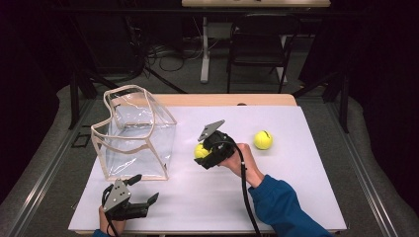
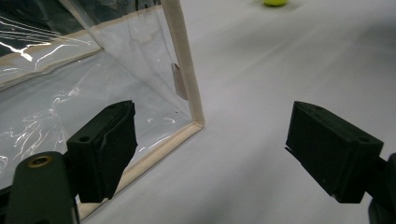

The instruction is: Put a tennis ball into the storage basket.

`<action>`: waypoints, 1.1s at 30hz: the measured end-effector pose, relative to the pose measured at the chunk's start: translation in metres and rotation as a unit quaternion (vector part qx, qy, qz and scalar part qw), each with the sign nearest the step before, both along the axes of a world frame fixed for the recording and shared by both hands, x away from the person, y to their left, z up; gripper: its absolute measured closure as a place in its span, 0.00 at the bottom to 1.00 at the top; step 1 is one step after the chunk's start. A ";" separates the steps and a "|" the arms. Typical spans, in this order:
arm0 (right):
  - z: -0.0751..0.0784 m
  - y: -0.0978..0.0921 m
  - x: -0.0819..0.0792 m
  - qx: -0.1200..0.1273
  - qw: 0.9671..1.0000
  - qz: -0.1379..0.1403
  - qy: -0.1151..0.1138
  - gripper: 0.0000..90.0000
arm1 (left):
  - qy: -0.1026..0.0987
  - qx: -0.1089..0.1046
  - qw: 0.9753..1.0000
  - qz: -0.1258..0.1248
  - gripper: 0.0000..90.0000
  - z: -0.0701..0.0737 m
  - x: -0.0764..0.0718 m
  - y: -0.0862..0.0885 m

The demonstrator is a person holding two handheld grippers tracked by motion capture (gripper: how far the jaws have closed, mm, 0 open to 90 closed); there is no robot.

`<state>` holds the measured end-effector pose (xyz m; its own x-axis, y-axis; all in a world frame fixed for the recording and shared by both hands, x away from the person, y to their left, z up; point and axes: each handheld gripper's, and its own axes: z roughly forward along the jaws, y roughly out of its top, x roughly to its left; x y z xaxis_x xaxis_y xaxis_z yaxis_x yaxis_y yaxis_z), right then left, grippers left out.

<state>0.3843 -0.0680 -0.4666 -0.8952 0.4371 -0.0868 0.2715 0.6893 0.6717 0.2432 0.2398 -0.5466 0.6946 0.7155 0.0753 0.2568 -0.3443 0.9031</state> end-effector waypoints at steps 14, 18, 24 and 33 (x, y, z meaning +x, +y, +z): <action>0.011 0.011 0.005 -0.004 1.000 0.005 -0.012 0.29 | -0.001 0.000 1.000 -0.002 0.18 0.000 0.000 0.000; 0.014 0.015 0.005 -0.005 1.000 0.007 -0.015 0.29 | 0.002 -0.003 1.000 0.000 0.18 0.000 0.000 0.000; 0.018 0.020 0.007 -0.009 1.000 0.009 -0.017 0.29 | 0.001 -0.003 1.000 0.000 0.18 0.000 0.000 -0.001; 0.026 0.028 0.008 -0.011 0.999 0.017 -0.025 0.29 | 0.002 -0.005 1.000 0.000 0.18 0.000 0.000 0.000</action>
